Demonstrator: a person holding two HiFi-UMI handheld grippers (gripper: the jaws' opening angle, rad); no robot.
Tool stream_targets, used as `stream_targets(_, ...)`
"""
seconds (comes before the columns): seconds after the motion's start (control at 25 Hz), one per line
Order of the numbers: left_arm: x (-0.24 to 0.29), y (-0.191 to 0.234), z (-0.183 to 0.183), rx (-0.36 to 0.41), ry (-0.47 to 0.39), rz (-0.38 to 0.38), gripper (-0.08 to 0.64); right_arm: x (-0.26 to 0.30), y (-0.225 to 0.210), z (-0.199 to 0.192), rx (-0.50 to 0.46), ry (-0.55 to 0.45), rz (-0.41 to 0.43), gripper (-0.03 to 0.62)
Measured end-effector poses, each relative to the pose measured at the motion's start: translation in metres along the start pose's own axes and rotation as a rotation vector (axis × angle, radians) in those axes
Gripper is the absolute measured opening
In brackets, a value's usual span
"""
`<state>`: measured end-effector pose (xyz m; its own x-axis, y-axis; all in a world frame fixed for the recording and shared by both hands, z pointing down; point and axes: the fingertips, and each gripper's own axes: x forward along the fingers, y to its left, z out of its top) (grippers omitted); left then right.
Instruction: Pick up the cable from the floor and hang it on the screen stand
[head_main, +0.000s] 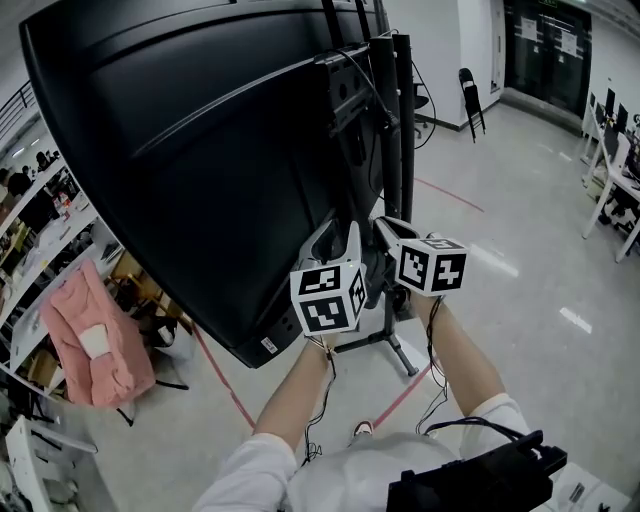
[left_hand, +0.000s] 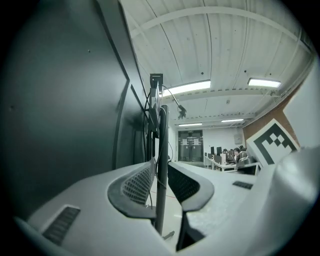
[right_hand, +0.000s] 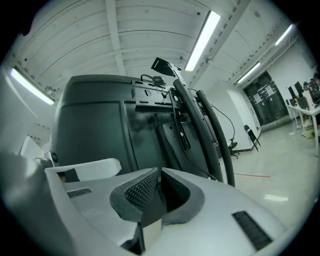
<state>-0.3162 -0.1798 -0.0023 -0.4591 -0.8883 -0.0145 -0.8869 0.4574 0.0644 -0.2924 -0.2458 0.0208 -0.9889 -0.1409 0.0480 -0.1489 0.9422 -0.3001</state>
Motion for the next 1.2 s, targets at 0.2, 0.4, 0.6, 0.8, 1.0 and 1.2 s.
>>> stream_targets(0.2,-0.022,-0.001,-0.031,-0.024,0.053,0.026,0.069,-0.025,-0.001,-0.037,0.008,0.038,-0.033,0.031)
stream_targets(0.4,-0.040,-0.003,-0.062,-0.053,0.093,0.053,0.006,-0.041,0.001,-0.064,0.036,0.055,-0.044,0.026)
stream_targets(0.6,-0.057,-0.007,-0.079,-0.052,0.116,0.044,0.005,-0.052,0.011,-0.077,0.075,0.042,-0.045,0.025)
stream_targets(0.8,-0.069,-0.001,-0.082,-0.068,0.117,0.031,0.005,-0.061,0.023,-0.083,0.086,0.034,-0.061,0.023)
stream_targets(1.0,-0.092,-0.002,-0.082,-0.095,0.117,-0.036,0.005,-0.072,0.041,-0.086,0.031,0.009,-0.118,0.023)
stream_targets(1.2,-0.107,-0.002,-0.089,-0.079,0.124,-0.090,0.003,-0.081,0.055,-0.100,-0.008,-0.003,-0.195,0.023)
